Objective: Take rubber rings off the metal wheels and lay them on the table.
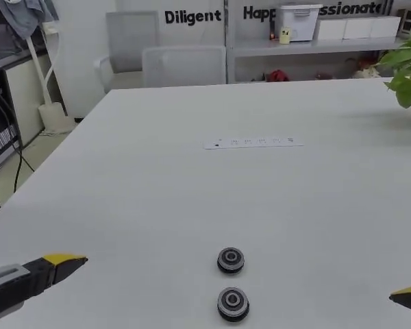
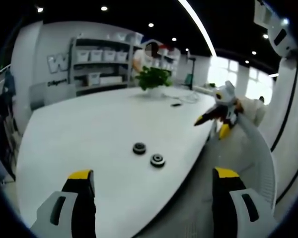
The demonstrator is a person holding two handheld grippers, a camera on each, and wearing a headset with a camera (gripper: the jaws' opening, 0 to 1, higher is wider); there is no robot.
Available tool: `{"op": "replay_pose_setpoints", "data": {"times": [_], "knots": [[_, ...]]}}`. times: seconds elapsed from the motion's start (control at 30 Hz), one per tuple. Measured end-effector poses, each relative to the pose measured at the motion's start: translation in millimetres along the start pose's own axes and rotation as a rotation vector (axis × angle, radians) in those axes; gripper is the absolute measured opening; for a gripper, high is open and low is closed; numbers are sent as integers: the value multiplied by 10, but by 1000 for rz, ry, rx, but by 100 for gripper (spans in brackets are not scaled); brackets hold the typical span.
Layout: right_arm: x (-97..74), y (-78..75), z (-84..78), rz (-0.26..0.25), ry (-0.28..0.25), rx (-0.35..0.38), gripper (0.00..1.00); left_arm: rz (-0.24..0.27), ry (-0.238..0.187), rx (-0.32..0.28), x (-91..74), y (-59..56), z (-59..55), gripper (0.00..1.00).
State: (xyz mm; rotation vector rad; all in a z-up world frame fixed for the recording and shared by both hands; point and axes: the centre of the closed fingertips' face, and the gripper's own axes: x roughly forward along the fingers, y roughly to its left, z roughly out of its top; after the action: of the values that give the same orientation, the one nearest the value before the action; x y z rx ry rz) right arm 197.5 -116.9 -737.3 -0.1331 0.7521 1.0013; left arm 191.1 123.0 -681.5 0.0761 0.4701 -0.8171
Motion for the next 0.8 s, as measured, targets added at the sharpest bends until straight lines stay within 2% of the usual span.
{"op": "replay_pose_setpoints", "data": {"times": [0.2,0.33,0.43,0.63,0.8], "knots": [[32,-31,20,5,0,-1,87,13,9,34,31,45,-5,100],[53,-47,48,10,-5,-3,87,15,5,35,33,89,-12,100],[70,-59,62,13,-7,-6,87,16,-5,35,27,168,-8,100],[101,-64,83,25,-5,-10,87,3,15,50,49,253,-29,100],[115,-101,122,28,-3,-15,86,-10,14,62,104,252,5,100]]}}
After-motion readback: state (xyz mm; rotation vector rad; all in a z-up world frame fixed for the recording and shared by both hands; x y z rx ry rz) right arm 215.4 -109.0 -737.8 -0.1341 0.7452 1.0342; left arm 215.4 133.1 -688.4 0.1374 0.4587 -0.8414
